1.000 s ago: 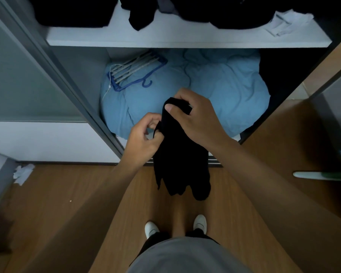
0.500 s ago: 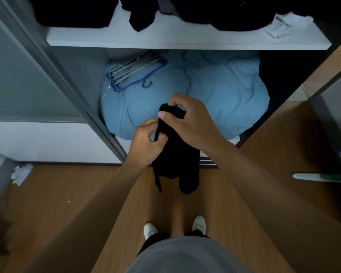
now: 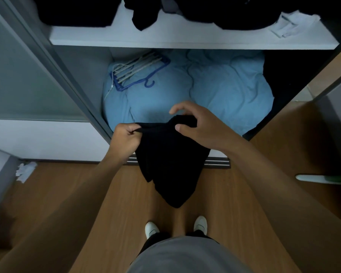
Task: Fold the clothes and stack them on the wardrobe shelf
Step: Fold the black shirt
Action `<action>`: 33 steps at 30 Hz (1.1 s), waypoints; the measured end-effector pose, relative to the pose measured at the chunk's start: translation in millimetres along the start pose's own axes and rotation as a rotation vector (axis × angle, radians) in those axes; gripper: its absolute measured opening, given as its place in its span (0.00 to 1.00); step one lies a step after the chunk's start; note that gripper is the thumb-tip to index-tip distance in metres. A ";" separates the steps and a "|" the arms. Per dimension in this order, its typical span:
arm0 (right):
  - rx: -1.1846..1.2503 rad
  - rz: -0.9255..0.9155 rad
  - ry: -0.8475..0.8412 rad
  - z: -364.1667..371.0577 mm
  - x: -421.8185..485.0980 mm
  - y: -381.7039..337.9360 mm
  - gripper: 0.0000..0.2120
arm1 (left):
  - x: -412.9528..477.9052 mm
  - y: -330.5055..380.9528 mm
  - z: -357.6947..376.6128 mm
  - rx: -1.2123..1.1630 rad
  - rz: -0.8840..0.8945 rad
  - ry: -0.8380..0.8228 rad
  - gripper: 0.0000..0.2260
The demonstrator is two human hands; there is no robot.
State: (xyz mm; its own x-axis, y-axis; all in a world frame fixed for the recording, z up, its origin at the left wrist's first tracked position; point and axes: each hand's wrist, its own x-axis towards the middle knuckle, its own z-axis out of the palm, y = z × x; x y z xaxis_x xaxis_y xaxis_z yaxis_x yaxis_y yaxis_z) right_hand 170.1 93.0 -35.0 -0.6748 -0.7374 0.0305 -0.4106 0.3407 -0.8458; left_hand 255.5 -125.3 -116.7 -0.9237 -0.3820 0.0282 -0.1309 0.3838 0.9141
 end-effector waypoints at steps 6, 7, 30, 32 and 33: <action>-0.066 0.044 -0.171 -8.9 2.8 1.5 0.10 | -2.1 19.5 -6.5 -0.093 -0.020 -0.046 0.14; -0.078 0.044 -0.161 -9.7 4.1 1.5 0.07 | -2.0 21.0 -6.3 -0.090 -0.025 -0.048 0.12; -0.150 -0.030 -0.147 -7.2 18.6 -2.9 0.17 | -3.3 40.7 -0.5 0.068 0.062 -0.150 0.11; -0.207 0.034 -0.248 -8.0 21.4 -2.2 0.23 | -3.0 41.7 0.6 0.051 0.057 -0.161 0.11; -0.270 0.072 -0.305 -8.0 23.1 -2.5 0.22 | -3.0 42.1 1.4 0.044 0.053 -0.172 0.11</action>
State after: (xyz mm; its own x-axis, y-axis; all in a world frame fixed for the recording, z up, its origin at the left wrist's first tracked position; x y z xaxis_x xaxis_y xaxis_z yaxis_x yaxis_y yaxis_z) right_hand 150.6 79.8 -28.0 -0.5121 -0.8310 -0.2172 -0.5423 0.5089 -0.6685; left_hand 252.3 -106.8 -78.9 -0.9772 -0.2123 0.0030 -0.0923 0.4375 0.8945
